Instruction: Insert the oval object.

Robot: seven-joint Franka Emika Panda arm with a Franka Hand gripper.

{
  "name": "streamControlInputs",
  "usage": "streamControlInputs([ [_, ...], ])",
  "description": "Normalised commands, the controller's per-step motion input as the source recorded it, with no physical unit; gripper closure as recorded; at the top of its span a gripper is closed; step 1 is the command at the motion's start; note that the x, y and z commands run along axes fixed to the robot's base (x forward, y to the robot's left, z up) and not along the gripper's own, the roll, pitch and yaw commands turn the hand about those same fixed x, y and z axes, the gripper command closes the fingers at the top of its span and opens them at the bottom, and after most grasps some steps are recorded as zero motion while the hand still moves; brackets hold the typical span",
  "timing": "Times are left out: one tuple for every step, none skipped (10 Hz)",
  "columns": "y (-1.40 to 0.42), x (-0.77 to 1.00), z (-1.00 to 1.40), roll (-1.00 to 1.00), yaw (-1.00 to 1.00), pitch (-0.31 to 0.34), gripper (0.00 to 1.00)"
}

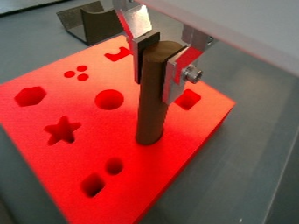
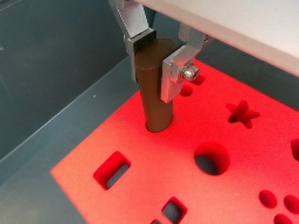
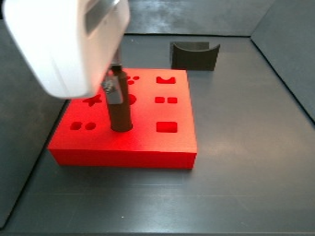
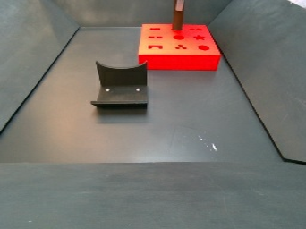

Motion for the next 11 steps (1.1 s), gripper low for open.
streamControlInputs([
  [0.02,-0.38,-0.92,0.00,0.00,-0.196,1.00],
  [0.00,-0.39,-0.93,0.00,0.00,-0.190,1.00],
  [0.00,0.00,-0.36,-0.04,0.00,0.000,1.00],
  [0.00,0.00,0.00,-0.01,0.00,0.000,1.00],
  [0.00,0.00,-0.18,-0.21,0.00,-0.124,1.00],
  [0.06,-0.01,-0.12,-0.39,-0.17,-0.364,1.00],
  [0.00,-0.05,-0.05,-0.15,-0.11,-0.190,1.00],
  [0.00,0.00,-0.03,0.01,0.00,0.000,1.00],
  [-0.04,-0.12,-0.68,0.06,0.00,-0.111,1.00],
  [-0.04,-0.29,-0.90,0.02,0.00,-0.200,1.00],
  [-0.02,-0.17,-0.86,0.13,0.00,-0.100,1.00],
])
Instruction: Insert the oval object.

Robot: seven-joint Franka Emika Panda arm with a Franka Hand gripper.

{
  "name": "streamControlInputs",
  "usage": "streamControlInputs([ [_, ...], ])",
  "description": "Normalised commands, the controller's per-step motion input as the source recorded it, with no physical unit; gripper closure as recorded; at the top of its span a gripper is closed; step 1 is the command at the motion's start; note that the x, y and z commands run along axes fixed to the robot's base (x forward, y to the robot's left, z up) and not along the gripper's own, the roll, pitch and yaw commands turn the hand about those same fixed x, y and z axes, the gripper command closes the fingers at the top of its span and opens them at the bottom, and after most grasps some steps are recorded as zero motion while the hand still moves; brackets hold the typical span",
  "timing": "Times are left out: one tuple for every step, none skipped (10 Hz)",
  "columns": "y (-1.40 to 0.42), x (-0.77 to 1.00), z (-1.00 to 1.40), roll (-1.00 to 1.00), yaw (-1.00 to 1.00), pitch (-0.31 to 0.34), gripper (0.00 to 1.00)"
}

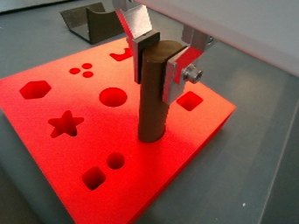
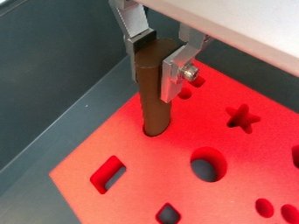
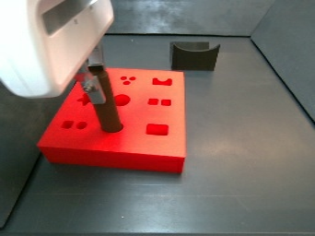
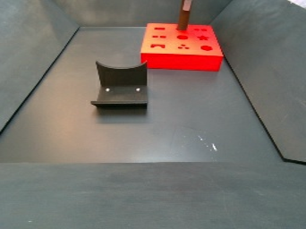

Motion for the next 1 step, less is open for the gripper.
streamControlInputs([
  [0.00,0.00,0.00,0.00,0.00,0.000,1.00],
])
